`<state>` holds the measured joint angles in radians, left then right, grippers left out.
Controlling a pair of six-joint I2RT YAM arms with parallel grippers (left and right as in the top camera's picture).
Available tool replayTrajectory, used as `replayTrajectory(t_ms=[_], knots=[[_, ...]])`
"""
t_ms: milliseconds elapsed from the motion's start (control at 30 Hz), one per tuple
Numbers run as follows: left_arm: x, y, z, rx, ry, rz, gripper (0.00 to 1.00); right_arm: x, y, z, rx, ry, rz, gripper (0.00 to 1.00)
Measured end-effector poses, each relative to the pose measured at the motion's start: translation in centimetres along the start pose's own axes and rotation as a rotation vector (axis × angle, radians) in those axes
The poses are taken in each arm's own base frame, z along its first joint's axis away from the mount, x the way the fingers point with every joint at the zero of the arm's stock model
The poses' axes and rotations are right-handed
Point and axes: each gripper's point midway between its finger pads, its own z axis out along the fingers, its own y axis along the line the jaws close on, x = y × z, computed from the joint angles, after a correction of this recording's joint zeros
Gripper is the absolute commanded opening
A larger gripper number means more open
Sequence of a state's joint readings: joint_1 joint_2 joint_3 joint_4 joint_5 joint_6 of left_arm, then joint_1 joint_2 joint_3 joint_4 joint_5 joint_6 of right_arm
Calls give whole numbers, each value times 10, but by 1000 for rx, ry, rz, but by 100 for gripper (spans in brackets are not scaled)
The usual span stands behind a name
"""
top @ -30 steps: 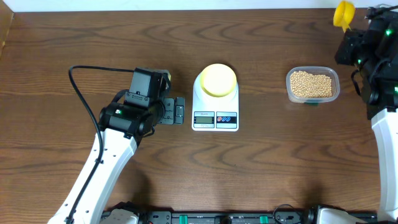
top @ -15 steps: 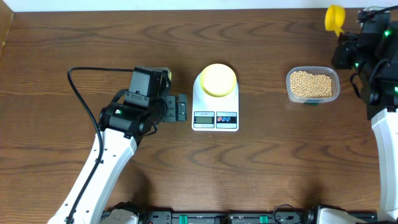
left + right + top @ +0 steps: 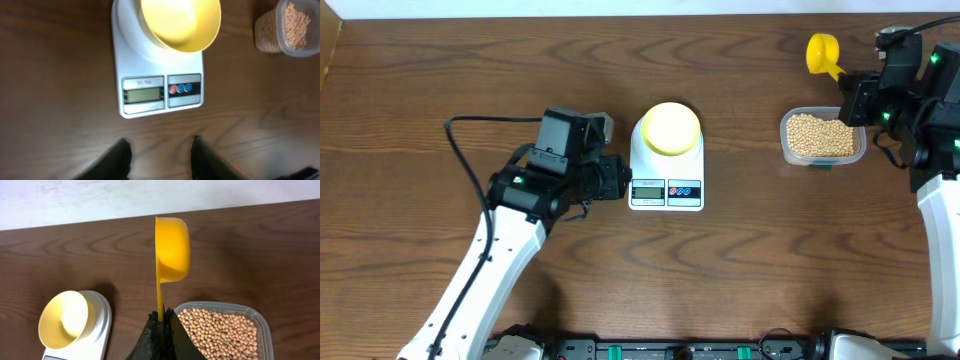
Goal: Scoop item into bowl and weigh 50g on scale
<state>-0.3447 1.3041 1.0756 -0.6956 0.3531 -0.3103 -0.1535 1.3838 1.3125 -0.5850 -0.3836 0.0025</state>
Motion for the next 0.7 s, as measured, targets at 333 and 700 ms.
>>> replayTrajectory(t_ms=[333, 700], knots=[[20, -6, 33, -96, 78, 84, 99, -7, 1, 0, -5, -26, -11, 1], [29, 19, 79, -247, 144, 110, 100, -6, 1, 0, -6, -26, -11, 1]])
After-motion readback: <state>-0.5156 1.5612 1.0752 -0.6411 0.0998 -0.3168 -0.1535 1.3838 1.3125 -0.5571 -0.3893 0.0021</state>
